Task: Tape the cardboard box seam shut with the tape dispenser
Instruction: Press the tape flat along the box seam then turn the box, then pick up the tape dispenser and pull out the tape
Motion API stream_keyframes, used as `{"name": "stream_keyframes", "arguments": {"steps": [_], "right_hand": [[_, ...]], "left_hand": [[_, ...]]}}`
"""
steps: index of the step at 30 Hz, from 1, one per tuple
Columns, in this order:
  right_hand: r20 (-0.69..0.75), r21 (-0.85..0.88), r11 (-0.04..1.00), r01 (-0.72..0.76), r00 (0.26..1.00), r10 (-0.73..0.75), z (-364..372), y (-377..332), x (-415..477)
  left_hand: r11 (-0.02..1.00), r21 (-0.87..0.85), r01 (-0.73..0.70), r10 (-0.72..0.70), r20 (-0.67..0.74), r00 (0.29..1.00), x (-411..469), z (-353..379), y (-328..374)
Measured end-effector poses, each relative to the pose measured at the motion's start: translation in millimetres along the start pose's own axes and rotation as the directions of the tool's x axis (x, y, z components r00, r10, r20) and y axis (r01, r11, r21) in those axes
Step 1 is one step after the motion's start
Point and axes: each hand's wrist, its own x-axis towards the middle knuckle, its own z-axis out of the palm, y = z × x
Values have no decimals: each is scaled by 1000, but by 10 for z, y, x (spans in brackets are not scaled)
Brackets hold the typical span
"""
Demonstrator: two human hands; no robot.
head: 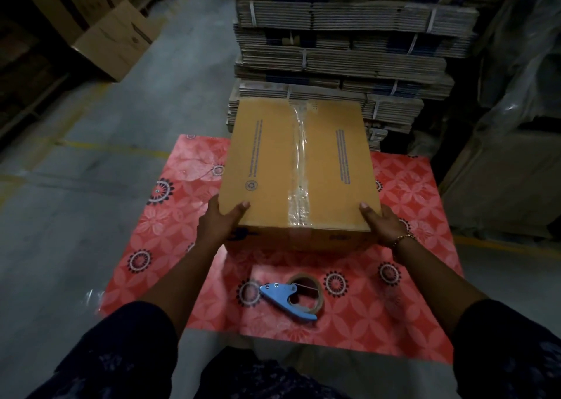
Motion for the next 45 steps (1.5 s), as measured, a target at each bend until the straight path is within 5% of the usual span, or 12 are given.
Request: {"name": "stream_keyframes", "arguments": {"steps": [9, 18, 29, 32, 35, 40, 45], "right_hand": [[-137, 32, 999, 8, 991, -4, 272, -65, -100], [-106, 26, 997, 71, 992, -68, 1184, -547, -379], [-41, -110, 994, -3, 999, -1, 1542, -558, -462], [-27, -1, 998, -61, 998, 61, 1460, -480, -540], [-72, 122, 983, -134, 987, 144, 1367, -281, -703], [-201, 142, 951, -273, 933, 298, 1247, 400, -1011], [-224, -89, 898, -430, 888, 403, 1340, 939, -1298]], "left_hand": [[998, 18, -57, 57, 15, 998, 58, -220, -9], [995, 42, -95, 96, -27, 995, 462, -1302, -202], [972, 228, -48, 44, 23, 999, 494, -1545, -534], [836, 494, -240, 292, -30, 956, 515, -1472, -498], [714, 542, -443, 490, 65, 869, 434, -1219, -326], [474, 547, -690, 580, 395, 712, 337, -608, -53], [305, 615, -727, 554, 506, 661, 259, -272, -20]]}}
